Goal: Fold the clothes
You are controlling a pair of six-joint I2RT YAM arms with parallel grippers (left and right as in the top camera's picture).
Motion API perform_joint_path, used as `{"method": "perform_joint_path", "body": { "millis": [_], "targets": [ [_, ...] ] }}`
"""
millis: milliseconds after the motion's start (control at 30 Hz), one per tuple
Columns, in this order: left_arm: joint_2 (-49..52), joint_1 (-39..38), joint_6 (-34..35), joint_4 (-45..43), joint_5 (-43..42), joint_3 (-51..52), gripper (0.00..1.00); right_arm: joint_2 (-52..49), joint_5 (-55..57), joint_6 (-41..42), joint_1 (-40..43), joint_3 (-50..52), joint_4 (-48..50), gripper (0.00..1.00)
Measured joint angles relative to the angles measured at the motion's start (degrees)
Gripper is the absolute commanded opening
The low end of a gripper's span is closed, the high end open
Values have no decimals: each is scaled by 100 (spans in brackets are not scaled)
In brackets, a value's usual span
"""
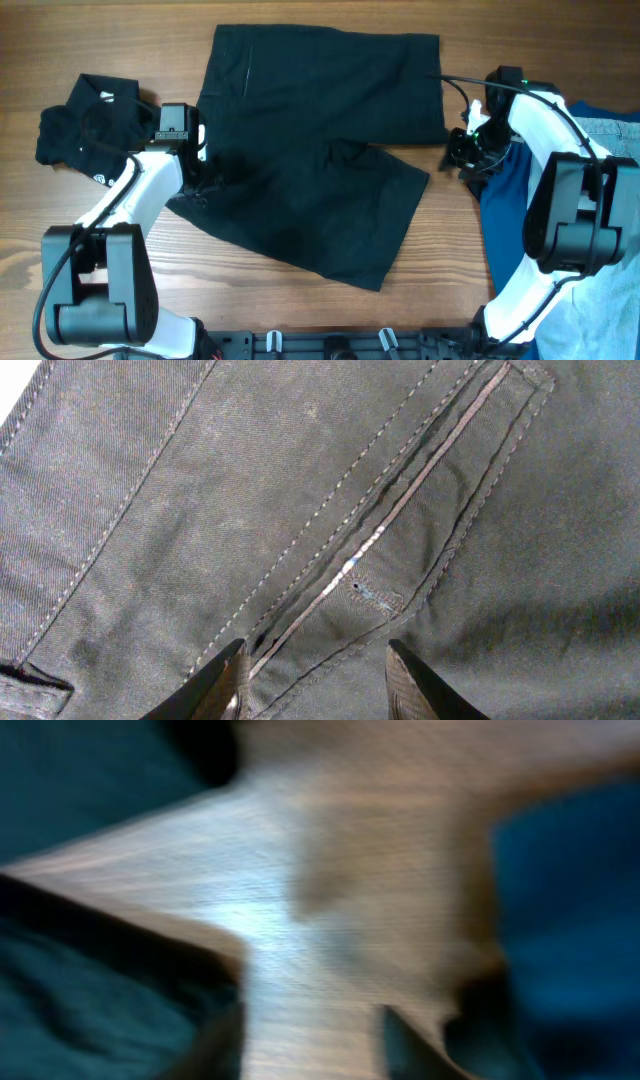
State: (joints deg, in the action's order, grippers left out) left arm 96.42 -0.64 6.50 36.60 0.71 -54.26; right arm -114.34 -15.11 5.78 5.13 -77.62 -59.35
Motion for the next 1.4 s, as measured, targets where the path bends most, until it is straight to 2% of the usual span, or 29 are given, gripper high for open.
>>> {"method": "perform_joint_path", "body": {
  "millis": [100, 200, 233, 267, 300, 500, 667, 733, 800, 867, 900, 967, 1033, 1067, 1100, 1133, 1200, 1400],
  "targets": [
    [2, 0, 0, -2, 0, 0, 45, 26, -402, -201, -131, 306, 531, 70],
    [0, 0, 0, 11, -2, 0, 45, 166, -649, -271, -326, 660, 1073, 35],
    [2, 0, 0, 4, 0, 0, 45, 188, -769, -310, -393, 750, 1193, 17],
    [2, 0, 2, 22, 0, 0, 45, 186, -850, -337, -439, 817, 1241, 8],
    [2, 0, 0, 24, 0, 0, 46, 186, -942, -409, -487, 892, 1228, 4],
    [2, 0, 0, 26, 0, 0, 46, 186, -946, -544, -442, 879, 763, 4],
    [2, 0, 0, 24, 0, 0, 47, 660, -258, -127, -11, 289, 863, 4],
    [2, 0, 0, 24, 0, 0, 52, 966, -109, -13, 114, 162, 1027, 58],
    [2, 0, 11, 24, 0, 0, 60, 1073, -20, 63, 136, 129, 1014, 67],
    [2, 0, 2, 24, 0, 0, 62, 1071, 26, 66, 133, 129, 846, 69],
    [2, 0, -9, 24, 0, 0, 62, 1071, 42, 72, 136, 129, 765, 69],
    [2, 0, 0, 22, 0, 0, 61, 1071, 68, 90, 136, 129, 562, 59],
    [2, 0, 0, 22, -2, 0, 49, 1071, 90, 140, 136, 129, 363, 25],
    [2, 0, 4, 22, 0, 0, 37, 1071, 101, 138, 136, 129, 284, 12],
    [2, 0, -26, 20, 0, 0, 26, 1071, 81, 170, 136, 129, 142, 4],
    [2, 0, 17, 13, -2, 2, 15, 1071, -4, 179, 136, 131, 81, 4],
    [2, 0, -20, -92, -4, 4, 5, 1075, -275, 188, 107, 225, 179, 4],
    [2, 0, -9, -367, -2, 63, 4, 1058, -472, 461, -507, 1296, 1211, 4]
  ]
}}
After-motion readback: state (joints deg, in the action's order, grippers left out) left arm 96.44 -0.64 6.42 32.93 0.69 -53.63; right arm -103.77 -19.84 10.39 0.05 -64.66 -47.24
